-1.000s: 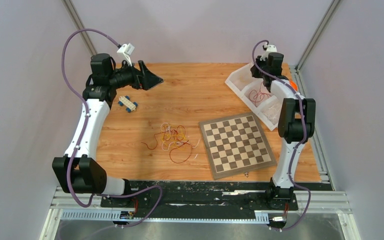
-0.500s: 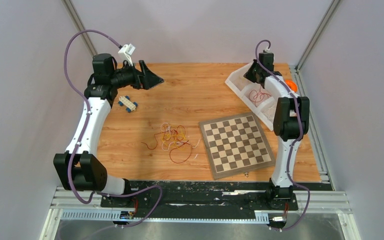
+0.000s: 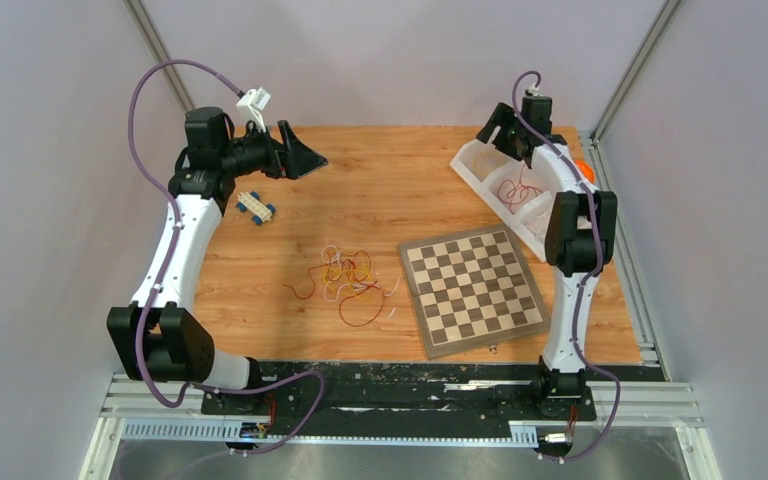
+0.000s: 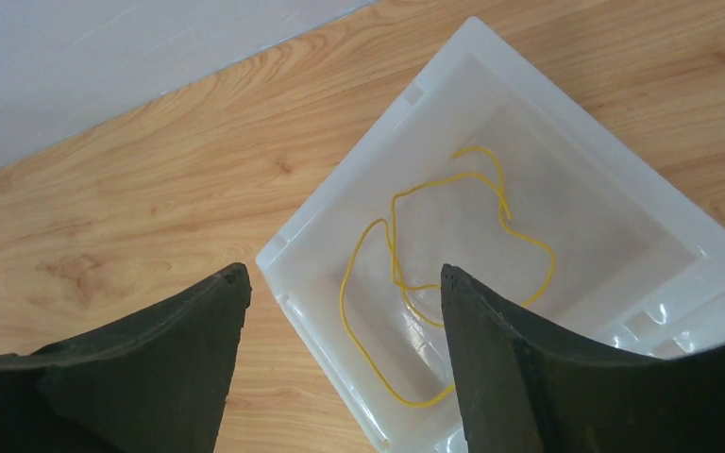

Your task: Untangle the cables

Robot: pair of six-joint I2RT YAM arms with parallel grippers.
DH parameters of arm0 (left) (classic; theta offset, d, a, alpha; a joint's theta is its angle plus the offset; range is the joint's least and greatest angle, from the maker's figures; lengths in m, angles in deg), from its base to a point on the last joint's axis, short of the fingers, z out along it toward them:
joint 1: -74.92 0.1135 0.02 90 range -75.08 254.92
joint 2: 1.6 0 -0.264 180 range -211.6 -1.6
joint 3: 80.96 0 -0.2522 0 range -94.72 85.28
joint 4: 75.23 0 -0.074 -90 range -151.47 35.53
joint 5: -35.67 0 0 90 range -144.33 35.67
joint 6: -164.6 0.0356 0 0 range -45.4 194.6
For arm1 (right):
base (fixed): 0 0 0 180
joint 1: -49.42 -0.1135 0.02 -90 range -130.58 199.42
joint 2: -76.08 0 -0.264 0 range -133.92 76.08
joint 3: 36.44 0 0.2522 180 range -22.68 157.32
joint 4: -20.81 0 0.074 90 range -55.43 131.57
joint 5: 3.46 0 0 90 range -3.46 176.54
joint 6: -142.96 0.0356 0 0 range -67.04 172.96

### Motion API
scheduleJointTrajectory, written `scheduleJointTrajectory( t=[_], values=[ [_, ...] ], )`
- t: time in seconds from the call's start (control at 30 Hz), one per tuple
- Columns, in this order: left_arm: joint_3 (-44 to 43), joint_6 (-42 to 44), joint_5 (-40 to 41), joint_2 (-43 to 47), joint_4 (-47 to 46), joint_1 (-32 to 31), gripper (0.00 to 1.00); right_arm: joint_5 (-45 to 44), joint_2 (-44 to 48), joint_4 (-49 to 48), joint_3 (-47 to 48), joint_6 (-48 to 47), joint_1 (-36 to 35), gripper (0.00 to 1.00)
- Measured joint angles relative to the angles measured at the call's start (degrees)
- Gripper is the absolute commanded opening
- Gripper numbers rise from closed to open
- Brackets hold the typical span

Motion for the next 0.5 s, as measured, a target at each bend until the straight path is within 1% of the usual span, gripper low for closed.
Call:
scheduleJointTrajectory(
  t=[0.1, 0.17, 0.23, 0.3, 0.4, 0.5],
  values=[
    [0.09, 0.04, 0.00, 0.02, -0.02, 0.00, 1.00, 2.14, 1.20, 0.57, -0.13, -3.34, 0.48, 0.80],
    [0.31, 0.15, -0.02, 0.02, -0.04, 0.00, 1.00, 4.33, 2.91, 1.09, -0.81, -5.92, 0.92, 0.85],
    [0.72, 1.01, -0.02, 0.04, 0.31, 0.00, 1.00, 9.38, 5.92, 1.31, -2.47, -10.03, 1.86, 0.91],
    [0.83, 3.82, -0.24, 0.04, 2.62, 0.00, 1.00, 15.74, 9.68, 1.46, -4.70, -14.43, 2.86, 0.95],
    [1.03, 14.78, 0.26, 0.02, 10.34, -0.24, 1.00, 24.98, 16.83, 2.23, -9.51, -20.35, 4.00, 0.95],
    [4.22, 27.89, 2.54, 0.04, 17.57, -1.62, 1.00, 32.17, 25.46, 4.24, -15.58, -25.68, 3.65, 0.93]
  ],
)
